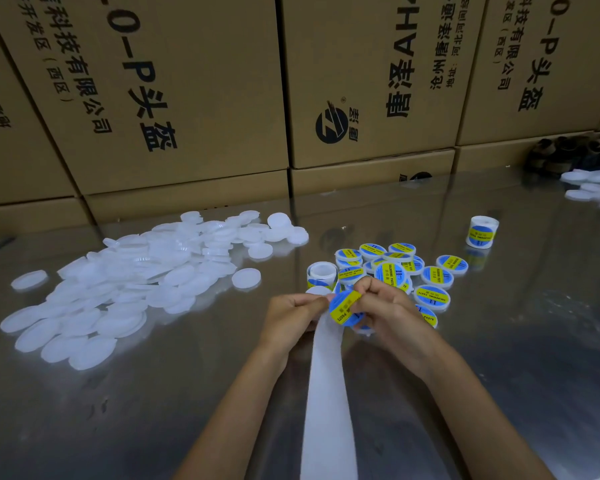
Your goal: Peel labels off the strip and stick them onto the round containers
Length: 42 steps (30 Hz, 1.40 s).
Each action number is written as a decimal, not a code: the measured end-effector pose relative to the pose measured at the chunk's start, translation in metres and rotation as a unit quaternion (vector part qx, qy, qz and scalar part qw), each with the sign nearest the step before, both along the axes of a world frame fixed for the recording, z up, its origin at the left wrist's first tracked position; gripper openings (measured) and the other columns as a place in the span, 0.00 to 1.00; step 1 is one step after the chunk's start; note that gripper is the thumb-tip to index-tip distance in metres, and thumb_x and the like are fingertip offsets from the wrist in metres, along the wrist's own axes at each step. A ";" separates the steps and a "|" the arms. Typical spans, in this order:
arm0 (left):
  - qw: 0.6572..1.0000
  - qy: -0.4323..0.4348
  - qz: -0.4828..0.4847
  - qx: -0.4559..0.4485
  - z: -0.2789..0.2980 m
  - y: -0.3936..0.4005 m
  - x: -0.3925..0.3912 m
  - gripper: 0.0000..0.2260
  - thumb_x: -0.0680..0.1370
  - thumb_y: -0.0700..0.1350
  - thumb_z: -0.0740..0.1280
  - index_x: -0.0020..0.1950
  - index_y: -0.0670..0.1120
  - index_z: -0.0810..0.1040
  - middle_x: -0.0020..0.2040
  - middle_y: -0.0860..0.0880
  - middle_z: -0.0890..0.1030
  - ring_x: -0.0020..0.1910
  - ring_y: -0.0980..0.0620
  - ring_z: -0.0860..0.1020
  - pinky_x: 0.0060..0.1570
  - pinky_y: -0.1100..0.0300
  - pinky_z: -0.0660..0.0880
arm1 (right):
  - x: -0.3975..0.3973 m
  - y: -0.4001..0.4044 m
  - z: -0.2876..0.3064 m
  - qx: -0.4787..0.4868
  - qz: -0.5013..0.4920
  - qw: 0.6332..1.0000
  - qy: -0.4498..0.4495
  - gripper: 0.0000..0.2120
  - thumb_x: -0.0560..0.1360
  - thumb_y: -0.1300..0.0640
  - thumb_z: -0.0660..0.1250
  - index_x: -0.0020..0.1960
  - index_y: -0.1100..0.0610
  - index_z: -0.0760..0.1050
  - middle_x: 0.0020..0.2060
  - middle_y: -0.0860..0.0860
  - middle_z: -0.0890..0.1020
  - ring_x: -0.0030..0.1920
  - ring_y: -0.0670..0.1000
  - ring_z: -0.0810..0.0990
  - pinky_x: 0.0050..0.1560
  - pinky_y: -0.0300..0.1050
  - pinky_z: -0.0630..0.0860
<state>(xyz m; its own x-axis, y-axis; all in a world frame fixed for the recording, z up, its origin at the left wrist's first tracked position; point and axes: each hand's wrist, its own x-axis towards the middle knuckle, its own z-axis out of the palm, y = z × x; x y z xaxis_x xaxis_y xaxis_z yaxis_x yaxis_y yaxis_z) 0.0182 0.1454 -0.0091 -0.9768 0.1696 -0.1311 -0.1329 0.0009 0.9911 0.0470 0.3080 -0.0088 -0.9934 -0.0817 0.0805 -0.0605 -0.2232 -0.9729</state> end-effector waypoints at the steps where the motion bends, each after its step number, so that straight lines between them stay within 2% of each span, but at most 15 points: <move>1: 1.000 -0.004 0.002 0.006 0.001 0.000 0.000 0.08 0.77 0.41 0.72 0.51 0.36 0.85 0.49 0.35 0.85 0.46 0.43 0.81 0.58 0.46 0.80 | -0.001 0.001 0.000 -0.015 -0.012 1.000 0.000 0.08 0.65 0.63 0.68 0.40 0.56 0.70 0.35 0.54 0.76 0.38 0.50 0.77 0.42 0.45 0.71; 3: 0.999 -0.007 0.037 0.008 0.004 -0.002 -0.002 0.08 0.77 0.41 0.72 0.50 0.37 0.86 0.51 0.35 0.85 0.45 0.40 0.83 0.57 0.44 0.80 | -0.002 0.002 -0.001 -0.051 -0.025 0.998 -0.003 0.09 0.66 0.64 0.69 0.41 0.55 0.70 0.35 0.53 0.78 0.38 0.50 0.79 0.45 0.47 0.73; 5: 0.995 0.003 0.098 0.008 0.005 -0.005 -0.005 0.06 0.77 0.38 0.70 0.49 0.40 0.86 0.52 0.39 0.85 0.41 0.45 0.84 0.53 0.46 0.82 | -0.003 0.001 -0.002 -0.063 -0.037 0.997 -0.005 0.12 0.68 0.67 0.70 0.42 0.54 0.71 0.36 0.54 0.78 0.38 0.51 0.79 0.45 0.45 0.75; 7: 0.988 0.034 0.149 0.017 0.007 -0.009 -0.008 0.11 0.78 0.33 0.64 0.50 0.43 0.85 0.52 0.45 0.84 0.39 0.49 0.83 0.40 0.56 0.83 | -0.005 -0.001 -0.003 -0.053 -0.056 0.997 -0.006 0.13 0.72 0.71 0.69 0.43 0.54 0.71 0.39 0.56 0.78 0.40 0.52 0.79 0.45 0.46 0.77; 9: 0.983 0.064 0.168 0.044 0.012 -0.011 -0.007 0.17 0.77 0.29 0.61 0.55 0.47 0.83 0.47 0.54 0.84 0.43 0.50 0.83 0.33 0.64 0.80 | -0.005 -0.003 -0.003 -0.049 -0.072 0.996 -0.002 0.13 0.72 0.71 0.69 0.43 0.54 0.73 0.39 0.55 0.79 0.42 0.54 0.80 0.45 0.46 0.79; 11: 0.984 0.086 0.145 0.063 0.016 -0.010 -0.005 0.20 0.77 0.28 0.61 0.59 0.48 0.82 0.43 0.57 0.85 0.44 0.51 0.85 0.35 0.64 0.80 | -0.004 -0.005 -0.002 -0.050 -0.080 0.996 0.004 0.12 0.72 0.70 0.70 0.44 0.55 0.74 0.39 0.53 0.82 0.43 0.55 0.81 0.46 0.47 0.80; 14: 0.988 0.096 0.084 0.086 0.020 -0.004 0.000 0.20 0.78 0.29 0.61 0.60 0.48 0.82 0.48 0.47 0.87 0.47 0.49 0.86 0.40 0.61 0.81 | -0.003 -0.008 -0.001 -0.050 -0.087 0.995 0.021 0.11 0.72 0.69 0.71 0.46 0.55 0.74 0.42 0.55 0.84 0.44 0.55 0.83 0.46 0.46 0.80; 18: 0.990 0.099 0.026 0.098 0.022 0.006 0.006 0.17 0.80 0.31 0.61 0.61 0.46 0.82 0.48 0.43 0.87 0.47 0.46 0.86 0.42 0.60 0.82 | -0.001 -0.012 0.002 -0.035 -0.138 0.988 0.054 0.11 0.72 0.67 0.73 0.46 0.55 0.74 0.42 0.55 0.85 0.42 0.53 0.84 0.43 0.43 0.79; 22: 0.990 0.104 -0.003 0.097 0.021 0.012 0.010 0.18 0.80 0.30 0.59 0.62 0.44 0.81 0.46 0.46 0.87 0.45 0.48 0.86 0.41 0.61 0.81 | -0.001 -0.015 0.005 -0.023 -0.187 0.978 0.091 0.12 0.71 0.70 0.73 0.45 0.57 0.73 0.39 0.53 0.85 0.40 0.50 0.84 0.39 0.39 0.80; 28: 0.990 0.106 -0.016 0.091 0.021 0.014 0.012 0.17 0.81 0.31 0.61 0.64 0.45 0.81 0.49 0.43 0.87 0.48 0.47 0.85 0.44 0.62 0.81 | -0.002 -0.017 0.005 -0.006 -0.208 0.970 0.124 0.14 0.70 0.73 0.72 0.45 0.59 0.73 0.36 0.47 0.83 0.39 0.45 0.84 0.40 0.37 0.80; 37: 0.989 0.113 -0.016 0.090 0.021 0.017 0.014 0.19 0.79 0.28 0.62 0.64 0.44 0.80 0.49 0.44 0.87 0.44 0.52 0.85 0.41 0.64 0.80 | -0.003 -0.019 0.003 0.016 -0.221 0.965 0.139 0.15 0.70 0.74 0.73 0.44 0.59 0.72 0.40 0.52 0.80 0.37 0.44 0.82 0.40 0.36 0.79; 42: 0.988 0.139 -0.001 0.074 0.017 0.019 0.014 0.19 0.77 0.28 0.64 0.62 0.44 0.81 0.48 0.44 0.87 0.45 0.53 0.85 0.44 0.61 0.82 | -0.004 -0.020 0.000 0.046 -0.228 0.962 0.146 0.14 0.70 0.74 0.72 0.44 0.58 0.71 0.39 0.51 0.79 0.37 0.45 0.81 0.41 0.37 0.79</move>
